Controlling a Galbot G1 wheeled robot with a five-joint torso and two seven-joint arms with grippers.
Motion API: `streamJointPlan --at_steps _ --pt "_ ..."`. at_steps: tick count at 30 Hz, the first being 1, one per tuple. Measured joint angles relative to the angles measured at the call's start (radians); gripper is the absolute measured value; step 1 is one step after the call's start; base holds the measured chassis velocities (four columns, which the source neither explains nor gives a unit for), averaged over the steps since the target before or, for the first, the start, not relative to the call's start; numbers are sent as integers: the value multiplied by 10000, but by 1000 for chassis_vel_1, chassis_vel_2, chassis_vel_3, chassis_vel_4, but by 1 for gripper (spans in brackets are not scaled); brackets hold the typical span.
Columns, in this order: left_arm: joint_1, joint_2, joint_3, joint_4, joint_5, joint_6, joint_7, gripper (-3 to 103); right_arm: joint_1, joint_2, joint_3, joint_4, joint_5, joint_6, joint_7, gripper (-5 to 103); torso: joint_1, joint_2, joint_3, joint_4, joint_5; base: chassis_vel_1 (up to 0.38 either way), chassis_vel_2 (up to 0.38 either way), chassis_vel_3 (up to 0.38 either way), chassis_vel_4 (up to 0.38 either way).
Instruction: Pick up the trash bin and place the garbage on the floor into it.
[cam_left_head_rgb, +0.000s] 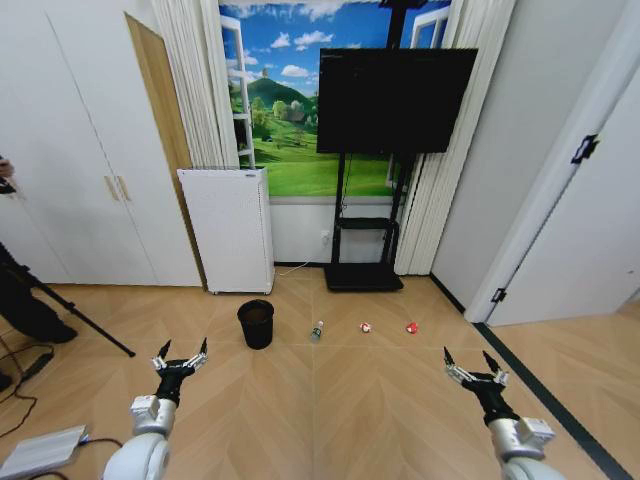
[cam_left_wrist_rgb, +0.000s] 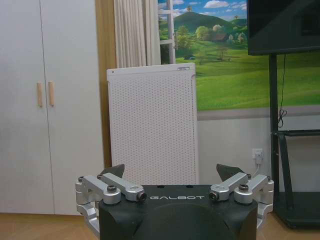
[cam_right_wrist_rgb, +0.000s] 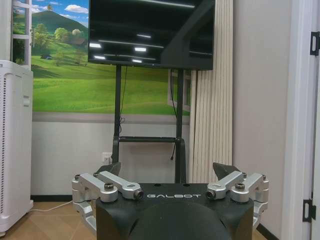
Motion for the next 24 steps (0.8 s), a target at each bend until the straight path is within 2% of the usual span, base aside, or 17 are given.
streamJointPlan --at_steps 11,12,14,15,16,17,19,20,22,23,24 --pt "-25 -21 7 11 3 7 -3 100 45 -5 13 -10 29 17 -2 100 0 -1 0 -5 -6 -312 316 308 -317" --pt "-29 -23 7 15 10 8 -4 100 75 -10 11 -23 36 17 0 100 1 -1 1 3 4 -335 373 379 -375" --pt "-32 -24 8 23 12 10 -4 100 85 -10 14 -30 40 17 5 100 1 0 1 -5 -11 -372 369 379 -366" --pt "-33 -27 9 33 22 11 -2 100 87 -11 15 -32 47 17 6 100 0 0 -1 -6 -7 -355 381 357 -366" --pt "-34 -28 7 33 28 11 -3 100 97 -10 12 -42 55 16 6 100 3 -2 2 3 12 -355 354 374 -376" --pt "-34 -28 7 33 28 11 -3 100 97 -10 12 -42 55 16 6 100 3 -2 2 3 12 -355 354 374 -376" --pt "-34 -33 20 45 36 11 2 100 104 -11 17 -59 70 17 9 100 1 0 0 -5 -17 -361 352 376 -339" --pt "-34 -33 20 45 36 11 2 100 104 -11 17 -59 70 17 9 100 1 0 0 -5 -17 -377 350 378 -328" --pt "-25 -38 22 46 45 11 2 100 105 -10 15 -86 76 16 11 100 4 -2 2 2 15 -358 341 344 -330" --pt "-18 -45 30 49 51 10 2 100 104 -10 16 -88 80 17 12 100 0 0 0 -4 -7 -351 329 324 -304" --pt "-18 -45 30 49 51 10 2 100 104 -10 16 -88 80 17 12 100 0 0 0 -4 -7 -351 329 324 -304"
